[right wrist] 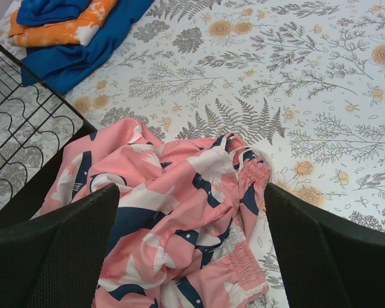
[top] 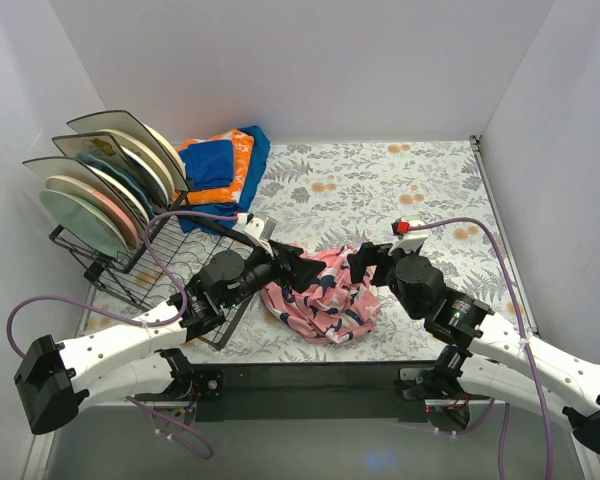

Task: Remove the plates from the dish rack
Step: Unload the plate from the dish rack.

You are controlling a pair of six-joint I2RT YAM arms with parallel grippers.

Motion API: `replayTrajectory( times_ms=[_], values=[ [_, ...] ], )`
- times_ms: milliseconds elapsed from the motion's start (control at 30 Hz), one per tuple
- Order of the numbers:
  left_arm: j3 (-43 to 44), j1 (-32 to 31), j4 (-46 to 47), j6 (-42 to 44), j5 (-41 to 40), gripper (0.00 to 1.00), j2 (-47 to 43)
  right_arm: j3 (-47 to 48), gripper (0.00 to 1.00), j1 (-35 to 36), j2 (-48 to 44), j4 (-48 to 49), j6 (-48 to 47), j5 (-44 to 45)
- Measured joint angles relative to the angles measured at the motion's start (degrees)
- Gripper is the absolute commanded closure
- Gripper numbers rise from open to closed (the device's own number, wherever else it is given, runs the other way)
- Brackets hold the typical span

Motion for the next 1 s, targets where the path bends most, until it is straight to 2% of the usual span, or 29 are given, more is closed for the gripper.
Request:
replayTrajectory(
  times_ms=[267,333,433,733,833,933,1000],
  values=[
    [0.6,0.0,-1.8,-0.9,-1.7,0.28,0.1,0.0,0.02,0.0,-0.9,0.0,0.0,0.4],
    [3.3,0.0,-5.5,-1.4,-3.7,0.34,0.7,0.0,0.02,0.0,-1.5,0.0,0.0,0.5],
    [10.7,0.0,-11.7,-2.3,-7.9,0.36,2.4,-0.2,0.02,0.0,-2.3,0.2,-0.2,0.7],
    [43.0,0.0,-33.5,-0.3,-29.5,0.38,9.7,-0.7,0.08,0.0,-2.0,1.6,-2.3,-2.6],
    [50.6,0.0,-39.4,2.0,-37.0,0.41,10.7,-0.7,0.09,0.0,-1.3,2.1,-3.3,-5.2],
    [56.4,0.0,-45.7,3.8,-46.7,0.51,10.7,-0.7,0.1,0.0,-0.3,3.1,-4.3,-7.8],
    [57.9,0.0,-49.3,4.5,-52.9,0.53,9.6,-0.7,0.1,0.0,-0.2,3.4,-4.6,-9.4]
  ],
)
